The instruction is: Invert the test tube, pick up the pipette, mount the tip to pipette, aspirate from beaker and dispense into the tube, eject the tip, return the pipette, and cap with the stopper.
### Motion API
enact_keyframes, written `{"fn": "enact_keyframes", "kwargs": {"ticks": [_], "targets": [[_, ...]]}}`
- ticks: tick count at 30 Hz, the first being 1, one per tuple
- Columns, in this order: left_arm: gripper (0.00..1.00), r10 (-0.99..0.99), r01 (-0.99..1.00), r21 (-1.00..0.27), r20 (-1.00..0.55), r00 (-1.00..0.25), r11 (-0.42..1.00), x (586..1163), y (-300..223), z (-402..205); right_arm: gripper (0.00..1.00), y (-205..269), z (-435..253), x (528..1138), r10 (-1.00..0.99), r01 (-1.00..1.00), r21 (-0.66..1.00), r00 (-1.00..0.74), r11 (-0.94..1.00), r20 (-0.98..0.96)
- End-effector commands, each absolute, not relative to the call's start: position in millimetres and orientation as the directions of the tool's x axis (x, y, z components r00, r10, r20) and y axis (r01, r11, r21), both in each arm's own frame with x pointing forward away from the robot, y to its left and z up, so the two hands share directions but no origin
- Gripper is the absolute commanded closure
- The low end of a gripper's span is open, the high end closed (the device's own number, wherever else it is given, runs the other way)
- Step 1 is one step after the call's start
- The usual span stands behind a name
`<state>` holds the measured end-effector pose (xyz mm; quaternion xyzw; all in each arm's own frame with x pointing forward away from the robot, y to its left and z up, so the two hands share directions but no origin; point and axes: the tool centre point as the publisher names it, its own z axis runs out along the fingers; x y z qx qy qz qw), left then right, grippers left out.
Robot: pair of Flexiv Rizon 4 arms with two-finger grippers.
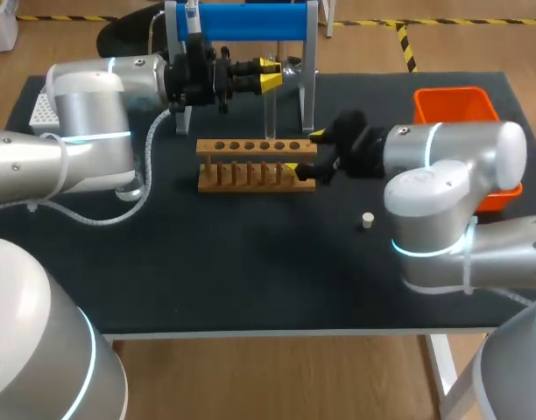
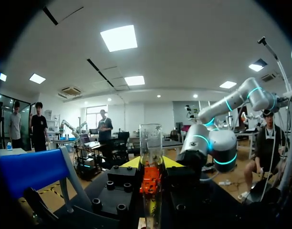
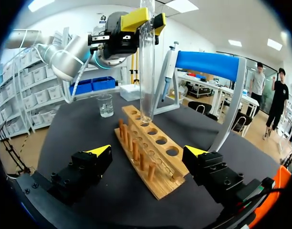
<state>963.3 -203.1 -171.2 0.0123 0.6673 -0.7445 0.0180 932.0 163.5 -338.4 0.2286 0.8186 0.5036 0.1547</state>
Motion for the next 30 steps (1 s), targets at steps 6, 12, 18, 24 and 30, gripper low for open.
{"fn": "enact_keyframes", "kwargs": {"ticks": [6,12,18,24,30], "targets": [[1.0,-0.006,0.042,-0.994,-0.041,-0.999,-0.106,964.8,-202.9,-170.6,0.0,173.9,-349.7,935.1,0.544,0.2,0.895,-0.837,0.399,-0.055],[1.0,-0.006,0.042,-0.994,-0.041,-0.999,-0.106,964.8,-202.9,-170.6,0.0,174.3,-350.3,936.0,0.55,0.2,0.895,-0.833,0.399,-0.058],[1.0,-0.006,0.042,-0.994,-0.041,-0.999,-0.106,964.8,-202.9,-170.6,0.0,174.3,-350.5,936.4,0.554,0.205,0.892,-0.83,0.404,-0.06],[1.0,-0.006,0.042,-0.994,-0.041,-0.999,-0.106,964.8,-202.9,-170.6,0.0,174.1,-350.5,936.3,0.558,0.205,0.891,-0.828,0.405,-0.063],[1.0,-0.006,0.042,-0.994,-0.041,-0.999,-0.106,964.8,-202.9,-170.6,0.0,174.1,-350.5,936.3,0.558,0.205,0.891,-0.828,0.405,-0.063]]}}
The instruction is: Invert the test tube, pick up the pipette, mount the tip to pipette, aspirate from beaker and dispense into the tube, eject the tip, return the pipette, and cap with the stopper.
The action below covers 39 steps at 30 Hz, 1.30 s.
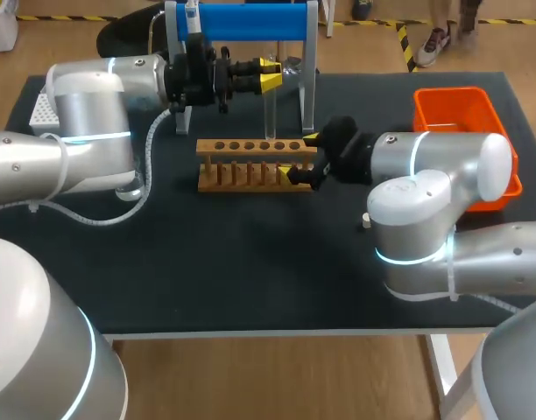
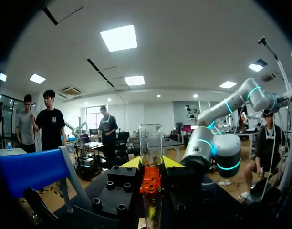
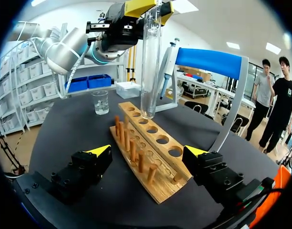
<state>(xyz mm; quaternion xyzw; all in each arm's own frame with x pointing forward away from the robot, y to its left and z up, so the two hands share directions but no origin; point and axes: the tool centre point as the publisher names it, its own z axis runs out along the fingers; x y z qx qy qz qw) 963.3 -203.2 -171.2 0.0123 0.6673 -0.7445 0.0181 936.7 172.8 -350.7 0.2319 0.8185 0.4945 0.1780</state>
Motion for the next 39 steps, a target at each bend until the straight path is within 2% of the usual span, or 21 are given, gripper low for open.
{"fn": "enact_keyframes", "kwargs": {"ticks": [1,39], "targets": [[1.0,-0.006,0.042,-0.994,-0.041,-0.999,-0.106,965,-203,-171,0.0,174,-351,936,0.558,0.205,0.891,-0.828,0.405,-0.063],[1.0,-0.074,0.047,-0.992,-0.038,-0.997,-0.118,973,-200,-197,0.0,174,-351,936,0.558,0.205,0.891,-0.828,0.405,-0.063]]}}
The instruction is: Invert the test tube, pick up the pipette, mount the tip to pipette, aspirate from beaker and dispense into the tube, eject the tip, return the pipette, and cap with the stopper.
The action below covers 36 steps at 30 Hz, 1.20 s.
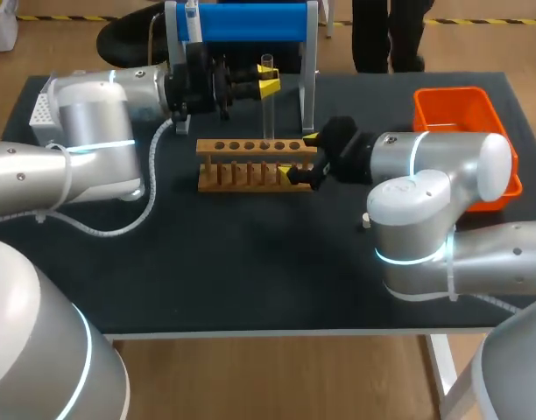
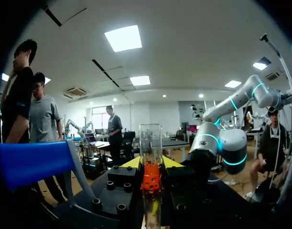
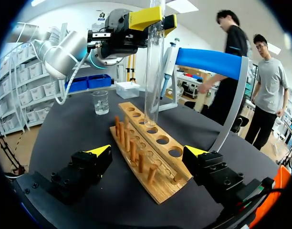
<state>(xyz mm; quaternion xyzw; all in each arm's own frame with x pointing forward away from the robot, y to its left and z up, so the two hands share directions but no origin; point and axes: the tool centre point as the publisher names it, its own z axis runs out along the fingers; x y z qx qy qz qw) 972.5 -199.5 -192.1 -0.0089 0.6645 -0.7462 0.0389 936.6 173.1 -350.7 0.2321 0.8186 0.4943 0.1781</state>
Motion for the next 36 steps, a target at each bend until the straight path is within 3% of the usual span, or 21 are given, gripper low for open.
{"fn": "enact_keyframes", "kwargs": {"ticks": [1,36], "targets": [[1.0,-0.076,0.046,-0.992,-0.038,-0.996,-0.117,973,-200,-198,0.0,174,-351,936,0.558,0.205,0.891,-0.828,0.405,-0.063],[1.0,-0.098,0.042,-0.993,-0.031,-0.995,-0.112,980,-195,-215,0.0,174,-351,936,0.558,0.205,0.891,-0.828,0.405,-0.063]]}}
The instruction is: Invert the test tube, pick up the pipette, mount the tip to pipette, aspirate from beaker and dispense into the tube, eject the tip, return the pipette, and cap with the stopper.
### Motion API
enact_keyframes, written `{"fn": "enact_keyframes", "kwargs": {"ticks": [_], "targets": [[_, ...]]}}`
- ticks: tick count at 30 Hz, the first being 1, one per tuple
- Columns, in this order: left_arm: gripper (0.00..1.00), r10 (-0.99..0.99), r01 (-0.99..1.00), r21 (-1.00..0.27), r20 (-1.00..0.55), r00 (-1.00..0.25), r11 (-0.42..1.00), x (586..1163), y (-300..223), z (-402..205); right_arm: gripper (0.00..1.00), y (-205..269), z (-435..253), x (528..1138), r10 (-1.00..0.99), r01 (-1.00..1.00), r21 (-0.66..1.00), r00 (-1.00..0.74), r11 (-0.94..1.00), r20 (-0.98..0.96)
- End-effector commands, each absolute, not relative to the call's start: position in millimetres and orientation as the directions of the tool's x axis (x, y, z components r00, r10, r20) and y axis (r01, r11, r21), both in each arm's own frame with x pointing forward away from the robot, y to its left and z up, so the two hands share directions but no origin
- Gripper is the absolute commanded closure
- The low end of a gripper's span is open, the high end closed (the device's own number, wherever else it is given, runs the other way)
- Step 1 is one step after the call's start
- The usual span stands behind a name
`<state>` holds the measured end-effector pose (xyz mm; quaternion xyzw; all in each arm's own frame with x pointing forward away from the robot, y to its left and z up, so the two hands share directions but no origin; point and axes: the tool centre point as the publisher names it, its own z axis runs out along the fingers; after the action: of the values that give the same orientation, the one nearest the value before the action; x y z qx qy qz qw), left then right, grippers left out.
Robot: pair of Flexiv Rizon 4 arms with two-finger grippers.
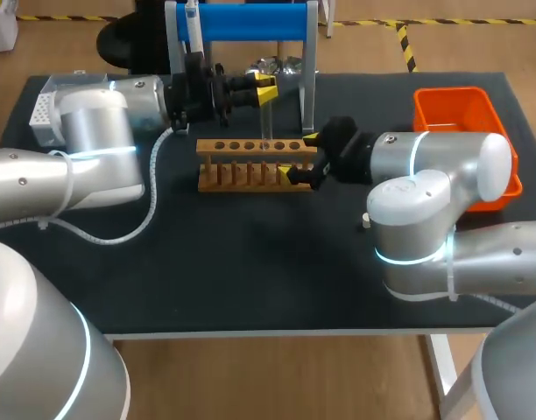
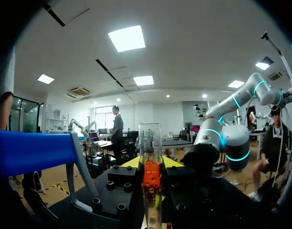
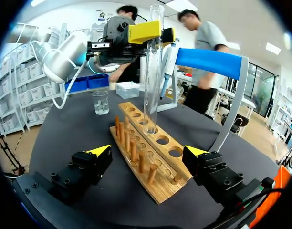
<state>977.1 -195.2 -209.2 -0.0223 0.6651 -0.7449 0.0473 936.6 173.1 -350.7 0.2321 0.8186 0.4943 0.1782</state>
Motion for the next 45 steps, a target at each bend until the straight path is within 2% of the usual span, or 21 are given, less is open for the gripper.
{"fn": "enact_keyframes", "kwargs": {"ticks": [1,33,45], "targets": [[1.0,-0.099,0.04,-0.993,-0.029,-0.995,-0.113,980,-195,-215,0.0,174,-351,936,0.558,0.205,0.891,-0.828,0.405,-0.063],[1.0,-0.095,0.055,-0.992,-0.044,-0.995,-0.114,983,-197,-219,0.0,174,-351,936,0.558,0.205,0.891,-0.828,0.405,-0.063],[1.0,-0.114,0.081,-0.996,-0.076,-0.991,-0.046,981,-197,-220,0.0,174,-351,936,0.558,0.205,0.891,-0.828,0.405,-0.063]]}}
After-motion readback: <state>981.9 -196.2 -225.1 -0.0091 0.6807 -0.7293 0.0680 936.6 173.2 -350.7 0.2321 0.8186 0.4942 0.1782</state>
